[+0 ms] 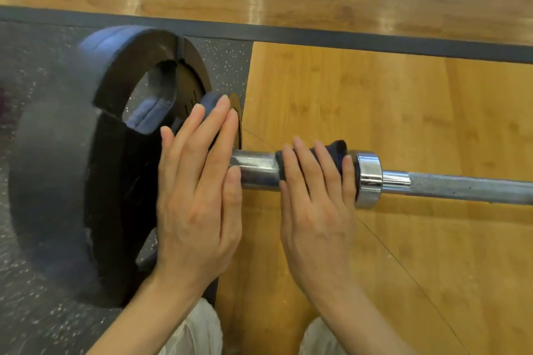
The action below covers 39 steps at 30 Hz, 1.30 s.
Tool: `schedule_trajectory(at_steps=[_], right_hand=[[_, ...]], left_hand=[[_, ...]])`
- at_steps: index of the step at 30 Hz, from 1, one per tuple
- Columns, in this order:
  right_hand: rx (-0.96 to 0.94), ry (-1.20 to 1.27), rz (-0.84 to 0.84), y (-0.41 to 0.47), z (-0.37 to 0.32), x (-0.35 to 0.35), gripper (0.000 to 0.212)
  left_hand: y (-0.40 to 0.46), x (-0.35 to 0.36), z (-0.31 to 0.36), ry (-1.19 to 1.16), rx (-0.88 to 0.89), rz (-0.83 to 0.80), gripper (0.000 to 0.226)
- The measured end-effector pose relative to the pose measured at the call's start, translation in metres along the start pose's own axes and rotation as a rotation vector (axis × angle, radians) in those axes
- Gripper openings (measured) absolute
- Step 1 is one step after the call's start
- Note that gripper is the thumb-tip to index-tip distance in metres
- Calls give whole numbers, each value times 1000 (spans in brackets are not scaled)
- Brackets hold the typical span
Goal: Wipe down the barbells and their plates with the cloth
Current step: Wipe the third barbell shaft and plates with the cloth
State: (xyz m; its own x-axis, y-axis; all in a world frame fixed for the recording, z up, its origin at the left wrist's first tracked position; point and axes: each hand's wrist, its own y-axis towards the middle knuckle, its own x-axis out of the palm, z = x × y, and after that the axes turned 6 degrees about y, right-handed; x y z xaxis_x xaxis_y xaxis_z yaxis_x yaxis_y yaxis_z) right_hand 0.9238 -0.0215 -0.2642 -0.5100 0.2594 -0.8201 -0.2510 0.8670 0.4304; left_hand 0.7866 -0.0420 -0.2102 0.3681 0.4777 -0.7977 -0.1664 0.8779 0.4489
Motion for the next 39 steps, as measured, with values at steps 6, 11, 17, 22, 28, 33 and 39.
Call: schedule_trajectory(at_steps=[6,11,17,22,28,33,39], right_hand=[[-201,-18,-108,12,5,7,40],[-5,-35,-55,5,2,-3,40],[-240,-27,-136,9,4,7,45],[-49,-87,-58,-2,14,-5,49],[-141,-39,-109,6,-6,7,53],[-49,-64,-173,29,-13,3,37],[28,-67,-153,44,-17,10,38]], left_hand=[[3,-1,-1,9,-1,-39,45],[8,0,-1,23,-10,-21,44],[10,0,-1,3,-4,-35,44],[13,2,-1,10,-16,-8,43],[14,2,1,11,-13,-16,43],[17,1,0,28,-9,-8,43],[17,2,0,6,-11,-6,43]])
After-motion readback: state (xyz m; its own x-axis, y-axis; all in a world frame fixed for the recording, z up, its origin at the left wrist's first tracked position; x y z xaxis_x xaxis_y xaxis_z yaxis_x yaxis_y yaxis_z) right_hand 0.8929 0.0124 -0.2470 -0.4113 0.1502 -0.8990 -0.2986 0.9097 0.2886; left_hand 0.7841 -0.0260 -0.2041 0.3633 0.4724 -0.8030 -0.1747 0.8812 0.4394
